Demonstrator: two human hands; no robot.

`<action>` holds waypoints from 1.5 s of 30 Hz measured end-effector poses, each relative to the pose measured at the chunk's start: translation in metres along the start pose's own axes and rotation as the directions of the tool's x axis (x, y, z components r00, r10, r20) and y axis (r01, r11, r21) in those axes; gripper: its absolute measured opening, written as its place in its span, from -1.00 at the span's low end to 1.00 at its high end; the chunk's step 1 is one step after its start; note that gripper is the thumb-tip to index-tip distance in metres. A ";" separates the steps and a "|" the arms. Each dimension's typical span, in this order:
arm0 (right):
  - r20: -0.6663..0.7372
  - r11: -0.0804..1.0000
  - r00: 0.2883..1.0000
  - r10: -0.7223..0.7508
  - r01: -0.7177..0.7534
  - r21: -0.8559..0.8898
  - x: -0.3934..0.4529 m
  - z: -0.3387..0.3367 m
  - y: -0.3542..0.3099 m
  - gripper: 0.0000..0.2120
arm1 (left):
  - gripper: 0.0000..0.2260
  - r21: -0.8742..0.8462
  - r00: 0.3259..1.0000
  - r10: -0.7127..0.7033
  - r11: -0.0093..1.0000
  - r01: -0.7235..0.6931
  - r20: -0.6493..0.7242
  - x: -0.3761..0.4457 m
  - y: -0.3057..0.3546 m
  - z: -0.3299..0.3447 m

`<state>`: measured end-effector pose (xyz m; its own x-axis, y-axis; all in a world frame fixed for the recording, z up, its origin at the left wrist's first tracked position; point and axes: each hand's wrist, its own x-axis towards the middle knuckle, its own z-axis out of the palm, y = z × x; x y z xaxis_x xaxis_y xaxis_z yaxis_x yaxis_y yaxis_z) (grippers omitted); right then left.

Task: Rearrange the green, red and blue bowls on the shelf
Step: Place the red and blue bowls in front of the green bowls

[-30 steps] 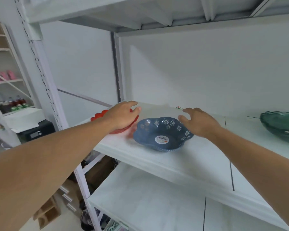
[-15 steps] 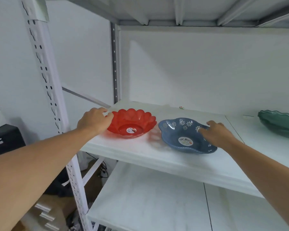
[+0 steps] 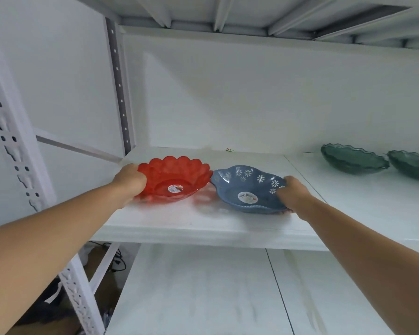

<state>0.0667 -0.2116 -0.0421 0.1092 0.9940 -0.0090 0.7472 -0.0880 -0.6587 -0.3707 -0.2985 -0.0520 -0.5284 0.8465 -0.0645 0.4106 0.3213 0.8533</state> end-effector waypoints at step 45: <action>-0.332 0.951 0.893 0.305 -0.303 0.060 0.063 -0.392 0.388 -0.62 | -0.64 -0.240 0.902 0.281 0.948 -0.208 0.327 -0.212 0.373 0.477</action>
<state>0.6209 -0.2084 -0.0032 0.5427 0.8389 0.0408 0.6386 -0.3805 -0.6689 0.2493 -0.1560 0.0333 -0.1179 0.9929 0.0125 0.3208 0.0262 0.9468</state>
